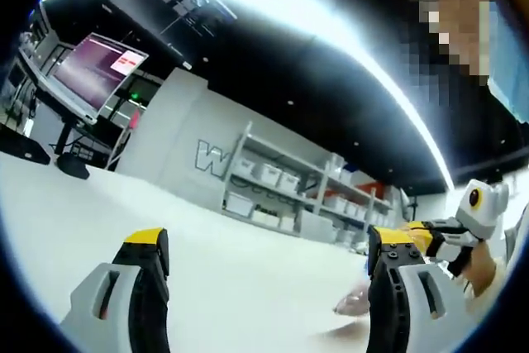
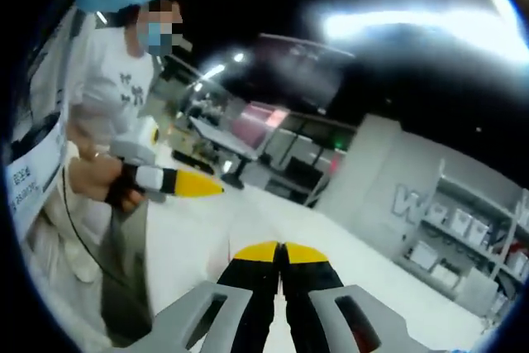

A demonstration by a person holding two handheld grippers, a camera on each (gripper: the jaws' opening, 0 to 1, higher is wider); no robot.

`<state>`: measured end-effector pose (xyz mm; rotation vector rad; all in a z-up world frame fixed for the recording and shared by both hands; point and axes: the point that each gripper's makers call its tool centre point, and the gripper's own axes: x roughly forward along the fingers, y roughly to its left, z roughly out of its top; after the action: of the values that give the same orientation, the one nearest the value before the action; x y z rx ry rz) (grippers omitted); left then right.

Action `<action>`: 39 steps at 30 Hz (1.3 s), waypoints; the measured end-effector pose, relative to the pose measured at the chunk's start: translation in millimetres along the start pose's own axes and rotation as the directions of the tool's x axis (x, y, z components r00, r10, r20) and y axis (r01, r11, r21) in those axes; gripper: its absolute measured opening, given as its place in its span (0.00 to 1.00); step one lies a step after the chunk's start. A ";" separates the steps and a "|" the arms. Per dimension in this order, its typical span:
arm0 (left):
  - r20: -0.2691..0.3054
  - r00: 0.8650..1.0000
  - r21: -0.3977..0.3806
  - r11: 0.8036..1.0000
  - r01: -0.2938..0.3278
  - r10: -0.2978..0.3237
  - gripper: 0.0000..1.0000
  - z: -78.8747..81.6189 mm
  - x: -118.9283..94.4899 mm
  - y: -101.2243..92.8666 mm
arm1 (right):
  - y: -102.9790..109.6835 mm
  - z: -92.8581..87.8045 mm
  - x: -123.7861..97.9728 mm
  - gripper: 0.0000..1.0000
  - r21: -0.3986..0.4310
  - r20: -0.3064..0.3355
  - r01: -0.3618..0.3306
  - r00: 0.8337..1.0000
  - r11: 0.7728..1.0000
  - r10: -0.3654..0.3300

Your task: Open the resealable bag by pulling the two sides of the seal apart until the entire bag opening is separated and visibly accessible.

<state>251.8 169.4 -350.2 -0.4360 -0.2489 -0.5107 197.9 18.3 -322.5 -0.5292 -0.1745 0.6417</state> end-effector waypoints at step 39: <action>0.006 1.000 0.015 1.000 -0.025 0.025 0.97 -1.4 1.6 14.8 | 14.9 0.3 -0.8 0.00 0.014 -0.012 -0.088 0.996 0.996 0.088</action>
<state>261.0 179.7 -355.9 -0.4256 -0.2523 -0.4828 189.4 28.0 -330.1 -0.5304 -0.1356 0.7246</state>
